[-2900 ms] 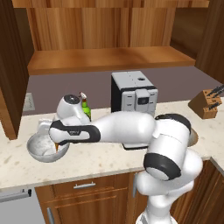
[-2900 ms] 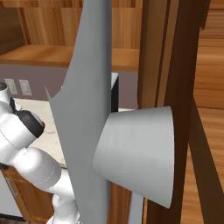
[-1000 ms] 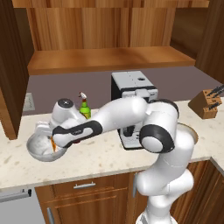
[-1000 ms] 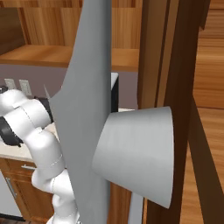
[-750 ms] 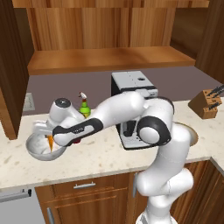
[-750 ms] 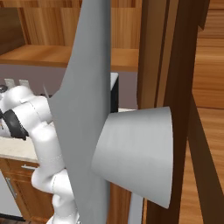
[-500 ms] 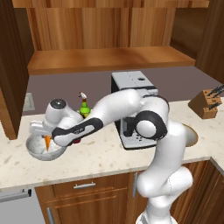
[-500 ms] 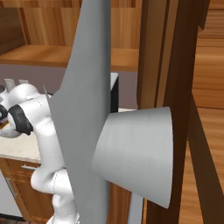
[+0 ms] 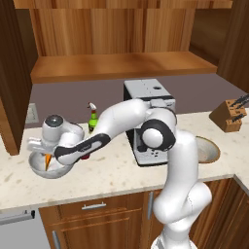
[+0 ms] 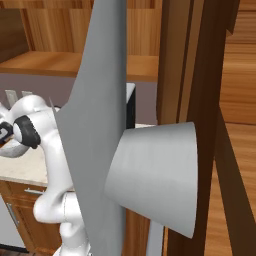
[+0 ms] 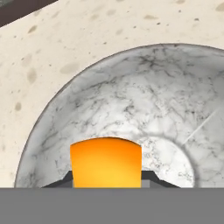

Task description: Pick both bowls and place them on the counter. Then place the cheese in one bowl and place the tomato in the other bowl.

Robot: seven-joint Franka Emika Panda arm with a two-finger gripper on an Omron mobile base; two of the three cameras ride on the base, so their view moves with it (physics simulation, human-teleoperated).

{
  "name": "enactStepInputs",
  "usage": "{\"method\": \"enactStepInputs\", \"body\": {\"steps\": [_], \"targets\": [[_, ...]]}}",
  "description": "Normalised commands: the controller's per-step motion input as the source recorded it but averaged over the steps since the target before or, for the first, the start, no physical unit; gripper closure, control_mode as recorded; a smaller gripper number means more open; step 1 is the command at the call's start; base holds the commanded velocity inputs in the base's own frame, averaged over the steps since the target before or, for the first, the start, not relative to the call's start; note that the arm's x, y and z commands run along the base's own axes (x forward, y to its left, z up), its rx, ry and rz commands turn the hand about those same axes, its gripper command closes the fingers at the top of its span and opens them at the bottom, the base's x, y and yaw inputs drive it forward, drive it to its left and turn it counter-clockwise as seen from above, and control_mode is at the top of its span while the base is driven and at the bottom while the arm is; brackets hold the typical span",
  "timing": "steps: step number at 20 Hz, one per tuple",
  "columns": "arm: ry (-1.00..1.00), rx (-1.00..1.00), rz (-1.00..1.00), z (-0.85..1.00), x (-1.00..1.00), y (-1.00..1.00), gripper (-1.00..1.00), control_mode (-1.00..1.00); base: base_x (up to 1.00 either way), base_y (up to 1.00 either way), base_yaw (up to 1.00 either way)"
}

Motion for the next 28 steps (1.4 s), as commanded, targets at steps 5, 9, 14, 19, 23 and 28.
{"method": "enactStepInputs", "body": {"steps": [5, 9, 14, 19, 23, 28], "targets": [[0.00, 0.00, -0.06, -0.15, 0.06, 0.03, 1.00, -1.00, 0.00, 0.00, 0.00], [0.00, 0.00, -0.05, -0.10, 0.03, 0.00, 1.00, -1.00, 0.00, 0.00, 0.00], [0.00, 0.00, -0.05, -0.07, 0.04, 0.00, -1.00, -1.00, 0.00, 0.00, 0.00], [0.00, 0.00, -0.03, 0.00, 0.04, -0.03, -1.00, -1.00, 0.00, 0.00, 0.00], [0.00, 0.00, -0.03, 0.00, 0.04, -0.06, -1.00, -1.00, 0.00, 0.00, 0.00], [0.00, 0.00, 0.00, 0.10, 0.01, -0.13, -1.00, -1.00, 0.00, 0.00, 0.00]]}}
